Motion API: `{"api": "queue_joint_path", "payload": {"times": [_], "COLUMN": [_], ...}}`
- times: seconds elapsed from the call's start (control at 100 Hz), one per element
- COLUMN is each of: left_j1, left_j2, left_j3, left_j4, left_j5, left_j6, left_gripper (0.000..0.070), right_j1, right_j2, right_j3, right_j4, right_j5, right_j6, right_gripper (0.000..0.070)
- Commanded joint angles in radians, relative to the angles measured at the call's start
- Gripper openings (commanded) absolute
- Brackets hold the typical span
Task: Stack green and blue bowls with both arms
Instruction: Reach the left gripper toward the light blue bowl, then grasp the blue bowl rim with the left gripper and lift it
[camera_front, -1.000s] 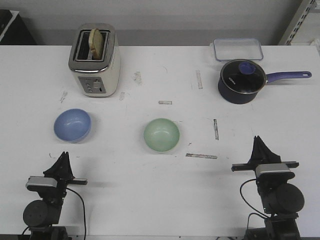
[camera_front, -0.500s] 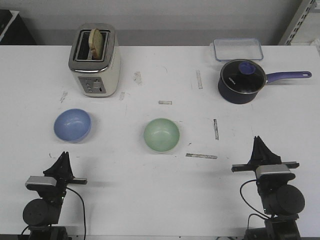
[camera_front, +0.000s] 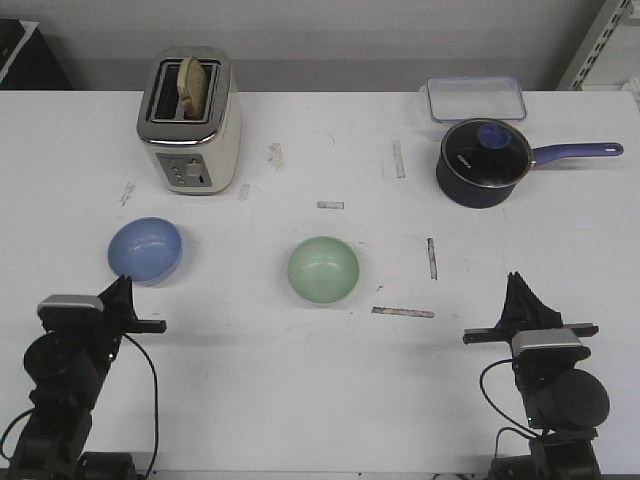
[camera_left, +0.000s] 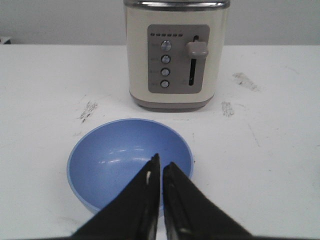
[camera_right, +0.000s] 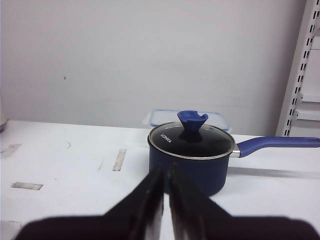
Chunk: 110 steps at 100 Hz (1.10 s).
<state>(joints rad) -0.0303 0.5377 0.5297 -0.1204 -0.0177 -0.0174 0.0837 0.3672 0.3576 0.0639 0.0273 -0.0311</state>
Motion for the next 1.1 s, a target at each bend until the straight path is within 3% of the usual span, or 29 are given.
{"api": "queue_joint_path", "payload": {"times": [0.0, 0.18, 0.44, 0.51, 0.59, 0.64, 0.78, 0.97, 1.09], "left_j1": [0.002, 0.001, 0.003, 0.008, 0.021, 0.029, 0.067, 0.165, 0.236], "left_j2": [0.094, 0.307, 0.581, 0.643, 0.713, 0.746, 0.806, 0.817, 0.817], "left_j3": [0.082, 0.254, 0.526, 0.577, 0.627, 0.649, 0.680, 0.689, 0.689], "left_j4": [-0.034, -0.127, -0.425, -0.472, -0.508, -0.524, -0.535, -0.534, -0.537], "left_j5": [-0.013, -0.013, 0.017, 0.101, 0.276, 0.345, 0.378, 0.378, 0.378], "left_j6": [-0.006, -0.074, -0.265, -0.286, -0.291, -0.299, -0.316, -0.297, -0.233], "left_gripper": [0.0001, 0.0001, 0.0001, 0.0001, 0.0002, 0.0012, 0.0257, 0.0488, 0.0502], "right_j1": [0.001, 0.001, 0.001, 0.001, 0.001, 0.001, 0.001, 0.001, 0.001], "right_j2": [-0.001, -0.001, -0.001, -0.001, -0.001, -0.001, -0.001, -0.001, -0.001], "right_j3": [0.008, 0.008, 0.008, 0.008, 0.008, 0.008, 0.008, 0.008, 0.008], "right_j4": [0.010, 0.010, 0.010, 0.010, 0.010, 0.010, 0.010, 0.010, 0.010], "right_j5": [-0.001, -0.001, 0.000, -0.001, -0.001, 0.000, -0.001, 0.000, -0.001], "right_j6": [-0.011, -0.011, -0.011, -0.011, -0.011, -0.011, -0.011, -0.011, -0.011], "right_gripper": [0.0007, 0.0007, 0.0007, 0.0007, 0.0007, 0.0007, 0.0007, 0.0007, 0.0007]}}
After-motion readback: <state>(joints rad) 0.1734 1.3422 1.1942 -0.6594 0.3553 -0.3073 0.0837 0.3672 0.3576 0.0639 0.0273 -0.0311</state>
